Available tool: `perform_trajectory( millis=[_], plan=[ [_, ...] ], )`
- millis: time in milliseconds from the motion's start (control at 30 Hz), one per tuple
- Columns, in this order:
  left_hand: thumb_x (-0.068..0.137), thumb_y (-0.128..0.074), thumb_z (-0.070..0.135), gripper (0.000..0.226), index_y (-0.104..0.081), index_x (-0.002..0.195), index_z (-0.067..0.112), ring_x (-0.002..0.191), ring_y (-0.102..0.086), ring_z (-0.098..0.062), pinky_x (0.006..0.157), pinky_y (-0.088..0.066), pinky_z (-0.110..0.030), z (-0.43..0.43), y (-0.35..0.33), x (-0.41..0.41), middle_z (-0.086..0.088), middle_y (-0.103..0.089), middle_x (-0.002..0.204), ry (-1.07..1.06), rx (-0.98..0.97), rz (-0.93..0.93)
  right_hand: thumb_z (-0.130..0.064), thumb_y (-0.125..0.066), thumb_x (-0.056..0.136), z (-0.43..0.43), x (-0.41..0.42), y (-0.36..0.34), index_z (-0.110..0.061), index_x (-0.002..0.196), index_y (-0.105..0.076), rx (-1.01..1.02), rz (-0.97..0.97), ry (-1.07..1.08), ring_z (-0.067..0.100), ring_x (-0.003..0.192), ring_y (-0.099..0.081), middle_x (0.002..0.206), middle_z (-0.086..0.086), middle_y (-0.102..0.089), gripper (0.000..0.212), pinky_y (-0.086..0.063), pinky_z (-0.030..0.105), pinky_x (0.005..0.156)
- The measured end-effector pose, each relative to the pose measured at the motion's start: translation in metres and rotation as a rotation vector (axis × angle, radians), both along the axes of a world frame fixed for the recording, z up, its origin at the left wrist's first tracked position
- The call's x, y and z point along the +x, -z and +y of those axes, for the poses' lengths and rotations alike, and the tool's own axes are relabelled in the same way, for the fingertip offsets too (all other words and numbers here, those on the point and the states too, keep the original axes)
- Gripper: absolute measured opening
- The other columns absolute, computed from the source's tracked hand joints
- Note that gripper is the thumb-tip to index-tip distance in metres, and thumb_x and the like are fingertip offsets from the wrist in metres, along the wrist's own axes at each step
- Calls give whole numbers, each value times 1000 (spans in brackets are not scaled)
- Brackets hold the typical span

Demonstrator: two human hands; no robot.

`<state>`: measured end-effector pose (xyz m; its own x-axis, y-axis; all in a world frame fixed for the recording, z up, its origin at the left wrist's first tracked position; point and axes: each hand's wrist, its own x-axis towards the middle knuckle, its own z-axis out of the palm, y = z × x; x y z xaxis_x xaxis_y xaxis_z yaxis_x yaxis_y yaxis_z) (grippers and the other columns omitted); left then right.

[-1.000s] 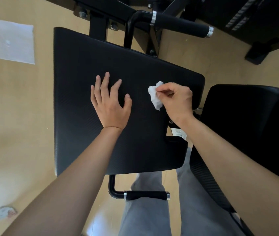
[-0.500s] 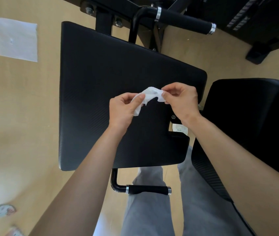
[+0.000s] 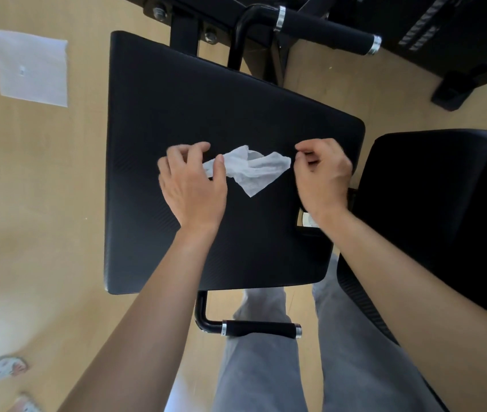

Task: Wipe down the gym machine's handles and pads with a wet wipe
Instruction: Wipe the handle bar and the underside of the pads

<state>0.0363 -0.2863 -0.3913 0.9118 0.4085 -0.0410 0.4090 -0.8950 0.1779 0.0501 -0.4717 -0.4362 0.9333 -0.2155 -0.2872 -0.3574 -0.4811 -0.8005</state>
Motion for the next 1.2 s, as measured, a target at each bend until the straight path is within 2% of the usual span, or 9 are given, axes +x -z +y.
perform_trajectory(
  millis=[100,167,233,333,467,700,833,1100,1200],
  plan=[
    [94,-62,10,24,-74,114,16,111,-60,-29,87,-46,-39,-2,8,-19,-4,-68,118,359,18,-222,2,-59,92,20,-22,3,-3,110,-73,27,-212,-212,26,108,-65,118,12,-67,23,-56,37,94],
    [97,-55,5,35,-69,129,9,125,-59,-30,100,-47,-40,0,18,-27,-10,-65,134,543,-55,-102,2,-56,95,31,-36,9,-1,131,-64,36,-219,-400,31,135,-53,143,18,-57,37,-44,35,114],
    [101,-48,8,43,-56,144,5,145,-45,-29,116,-39,-44,4,29,-35,-15,-51,153,576,-67,70,-11,-48,101,37,-46,16,-4,153,-41,47,-118,-586,29,155,-24,163,15,-33,53,-27,38,125],
    [101,-48,20,56,-42,154,4,155,-25,-28,124,-27,-49,10,37,-45,-16,-35,163,580,8,200,-32,-31,106,35,-51,31,-12,163,-10,-131,-24,-779,22,158,6,172,9,-2,64,-11,46,129],
    [94,-48,34,69,-37,157,8,158,-16,-27,128,-16,-51,10,38,-35,-14,-27,167,614,45,239,-46,-16,107,30,-37,37,-20,163,5,-338,46,-816,19,155,19,170,5,16,65,5,39,128],
    [101,-34,43,70,-22,163,13,159,-7,-26,129,-4,-50,-10,48,44,-11,-14,171,678,123,261,-47,-22,109,12,23,44,-20,162,11,-439,112,-724,20,155,21,169,5,20,68,10,37,126],
    [103,-30,42,69,-16,164,13,159,-4,-27,129,-3,-48,-25,56,65,-12,-10,172,736,142,275,-44,-23,109,-2,40,51,-18,162,11,-442,140,-667,19,156,17,170,6,18,68,5,39,128],
    [104,-33,46,72,-12,164,11,159,4,-26,129,-7,-50,-20,54,-16,-12,-3,172,809,171,371,-41,-26,106,-6,-28,57,-15,163,7,-422,128,-616,23,157,15,170,9,14,70,-4,46,129],
    [104,-35,49,72,-16,164,12,160,2,-26,129,-8,-51,-21,53,-40,-11,-5,172,782,152,387,-33,-30,108,-5,-49,54,-13,163,-13,-330,39,-538,27,158,2,171,13,-2,61,-12,48,128]
  ],
)
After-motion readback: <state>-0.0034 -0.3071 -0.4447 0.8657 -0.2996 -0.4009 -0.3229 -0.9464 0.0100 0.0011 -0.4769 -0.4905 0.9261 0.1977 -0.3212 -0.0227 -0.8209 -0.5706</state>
